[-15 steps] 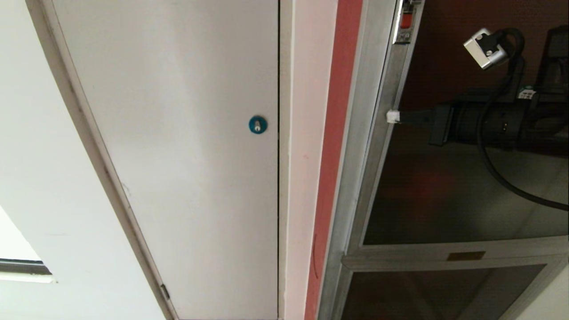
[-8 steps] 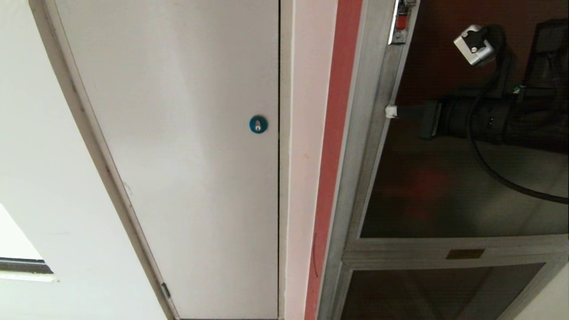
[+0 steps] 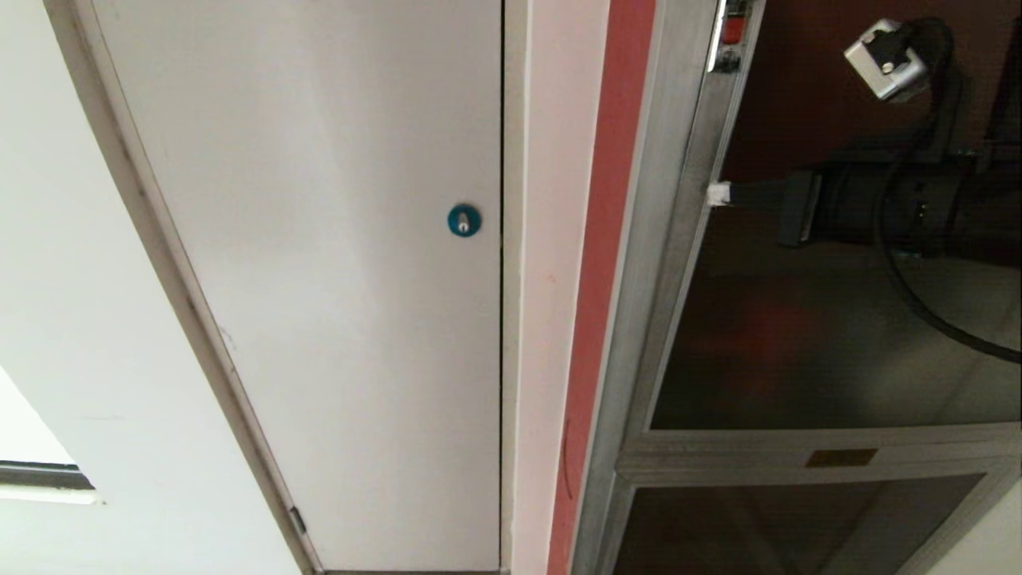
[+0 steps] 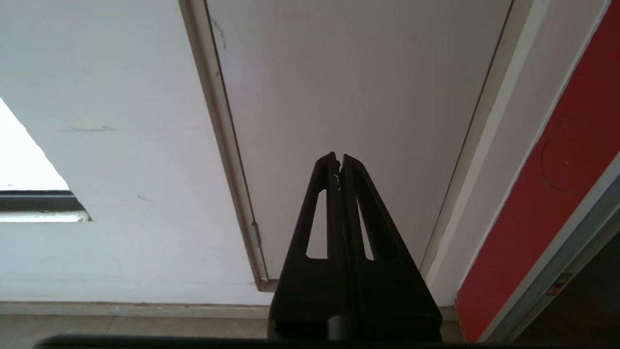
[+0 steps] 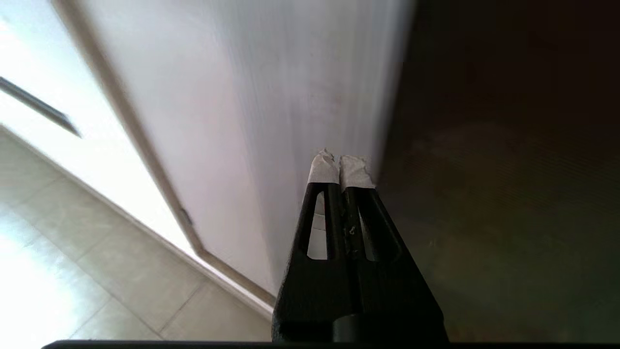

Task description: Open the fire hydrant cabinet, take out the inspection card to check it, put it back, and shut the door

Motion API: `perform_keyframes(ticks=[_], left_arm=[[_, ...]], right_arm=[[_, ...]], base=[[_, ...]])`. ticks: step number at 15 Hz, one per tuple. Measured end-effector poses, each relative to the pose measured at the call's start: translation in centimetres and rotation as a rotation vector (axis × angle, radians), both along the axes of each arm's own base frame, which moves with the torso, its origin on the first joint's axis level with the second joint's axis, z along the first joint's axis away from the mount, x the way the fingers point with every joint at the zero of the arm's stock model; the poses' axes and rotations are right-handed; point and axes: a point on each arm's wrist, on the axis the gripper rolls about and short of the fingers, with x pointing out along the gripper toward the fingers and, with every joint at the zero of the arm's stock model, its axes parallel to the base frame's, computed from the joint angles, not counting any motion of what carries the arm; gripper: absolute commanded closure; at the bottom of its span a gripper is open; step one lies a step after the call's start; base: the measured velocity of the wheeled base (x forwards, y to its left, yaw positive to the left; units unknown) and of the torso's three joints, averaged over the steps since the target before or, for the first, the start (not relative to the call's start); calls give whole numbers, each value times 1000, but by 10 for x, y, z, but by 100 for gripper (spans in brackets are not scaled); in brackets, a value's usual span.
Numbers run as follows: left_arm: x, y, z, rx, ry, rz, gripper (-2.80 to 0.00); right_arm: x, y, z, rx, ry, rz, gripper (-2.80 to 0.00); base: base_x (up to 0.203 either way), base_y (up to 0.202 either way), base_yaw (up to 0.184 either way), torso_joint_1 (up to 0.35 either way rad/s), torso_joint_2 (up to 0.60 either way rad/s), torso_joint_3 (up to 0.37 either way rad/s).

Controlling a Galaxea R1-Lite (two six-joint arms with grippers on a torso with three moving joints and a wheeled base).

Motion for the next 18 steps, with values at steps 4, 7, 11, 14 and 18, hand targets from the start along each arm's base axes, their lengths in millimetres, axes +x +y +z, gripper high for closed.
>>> perform_keyframes(ticks=[4, 7, 11, 14, 18], left_arm=[[0, 0, 0, 0, 0, 0, 0], [0, 0, 0, 0, 0, 0, 0], [0, 0, 0, 0, 0, 0, 0], [0, 0, 0, 0, 0, 0, 0], [0, 0, 0, 0, 0, 0, 0]], right_arm=[[-40, 6, 31, 34, -90, 109, 0], [-65, 4, 68, 71, -188, 153, 0], [-74, 2, 108, 112, -304, 153, 0], [-66, 4, 126, 136, -360, 121, 0], [-47, 11, 146, 168, -433, 51, 0]], base=[[0, 0, 0, 0, 0, 0], [0, 0, 0, 0, 0, 0], [0, 0, 0, 0, 0, 0], [0, 0, 0, 0, 0, 0], [0, 0, 0, 0, 0, 0]])
